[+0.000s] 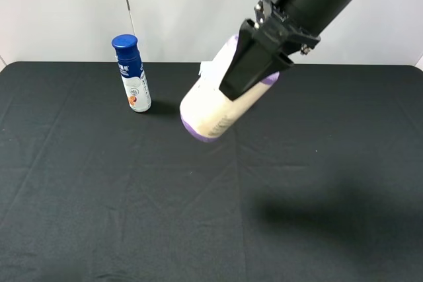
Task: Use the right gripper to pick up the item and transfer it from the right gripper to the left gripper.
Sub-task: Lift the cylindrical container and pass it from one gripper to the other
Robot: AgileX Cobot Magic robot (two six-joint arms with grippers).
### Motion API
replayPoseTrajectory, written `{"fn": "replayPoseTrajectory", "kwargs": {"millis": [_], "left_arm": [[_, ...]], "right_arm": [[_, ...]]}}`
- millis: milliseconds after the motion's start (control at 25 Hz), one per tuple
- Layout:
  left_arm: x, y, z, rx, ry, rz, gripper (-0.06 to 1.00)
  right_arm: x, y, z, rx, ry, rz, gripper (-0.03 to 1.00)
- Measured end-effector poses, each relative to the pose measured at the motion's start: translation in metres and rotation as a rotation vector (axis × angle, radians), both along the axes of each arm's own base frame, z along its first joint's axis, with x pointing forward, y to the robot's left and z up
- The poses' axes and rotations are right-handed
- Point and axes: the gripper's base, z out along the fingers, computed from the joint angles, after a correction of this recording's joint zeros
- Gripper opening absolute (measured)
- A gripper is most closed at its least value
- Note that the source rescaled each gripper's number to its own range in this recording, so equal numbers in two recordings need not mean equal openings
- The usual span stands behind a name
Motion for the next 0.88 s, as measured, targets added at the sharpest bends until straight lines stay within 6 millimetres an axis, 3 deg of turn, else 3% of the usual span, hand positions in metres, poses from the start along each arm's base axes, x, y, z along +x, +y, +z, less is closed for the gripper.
{"fn": "replayPoseTrajectory", "kwargs": {"millis": [200, 520, 880], "left_arm": [[0.020, -0.007, 0.003, -0.022, 0.007, -0.067, 1.00], [0.058, -0.029, 0.009, -0.078, 0.055, -0.186, 1.00], [0.088, -0.059, -0.005, -0.045, 0.119, -0.319, 1.00]], "right_arm": [[0.006, 0.004, 0.015, 0.027, -0.015, -0.029, 0.01], [0.026, 0.017, 0.015, 0.032, 0.002, -0.059, 0.01], [0.035, 0.023, 0.017, 0.044, 0.007, -0.070, 0.01]]}}
